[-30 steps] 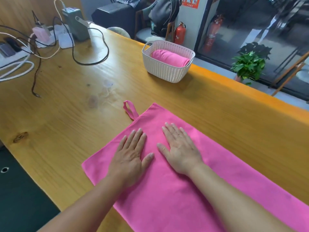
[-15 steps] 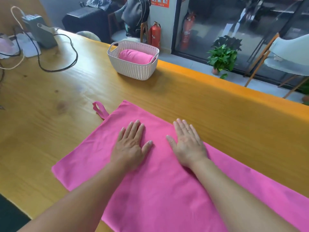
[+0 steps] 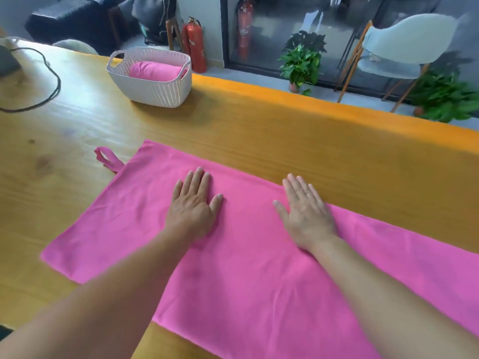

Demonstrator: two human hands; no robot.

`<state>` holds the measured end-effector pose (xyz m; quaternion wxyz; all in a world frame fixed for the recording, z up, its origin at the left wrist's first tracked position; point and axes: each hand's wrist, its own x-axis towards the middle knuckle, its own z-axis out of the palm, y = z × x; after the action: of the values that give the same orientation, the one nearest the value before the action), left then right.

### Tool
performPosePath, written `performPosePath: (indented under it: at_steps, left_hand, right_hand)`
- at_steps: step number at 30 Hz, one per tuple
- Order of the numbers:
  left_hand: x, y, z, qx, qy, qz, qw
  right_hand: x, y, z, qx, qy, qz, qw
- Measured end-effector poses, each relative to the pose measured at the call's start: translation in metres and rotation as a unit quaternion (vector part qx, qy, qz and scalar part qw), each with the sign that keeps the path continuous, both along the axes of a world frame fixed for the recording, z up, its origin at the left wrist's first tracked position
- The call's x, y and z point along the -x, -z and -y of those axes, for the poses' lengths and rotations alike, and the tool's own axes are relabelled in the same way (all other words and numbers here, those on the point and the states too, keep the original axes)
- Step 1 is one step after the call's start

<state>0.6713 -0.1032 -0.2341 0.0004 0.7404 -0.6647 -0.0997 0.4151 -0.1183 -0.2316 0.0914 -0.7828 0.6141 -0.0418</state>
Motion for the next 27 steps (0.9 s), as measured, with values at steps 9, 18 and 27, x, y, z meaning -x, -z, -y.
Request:
performPosePath:
  at_steps: [9, 18, 27]
  left_hand:
    - [0.081, 0.006, -0.04, 0.035, 0.092, -0.052, 0.994]
    - [0.118, -0.008, -0.041, 0.034, 0.097, -0.067, 0.992]
    - [0.268, -0.031, -0.041, 0.047, 0.297, -0.172, 0.938]
  right_hand:
    - [-0.009, 0.001, -0.094, -0.031, -0.001, 0.044, 0.999]
    - [0.104, -0.015, -0.088, 0.06, 0.209, 0.07, 0.974]
    - [0.186, -0.041, -0.113, -0.035, 0.169, 0.044, 0.984]
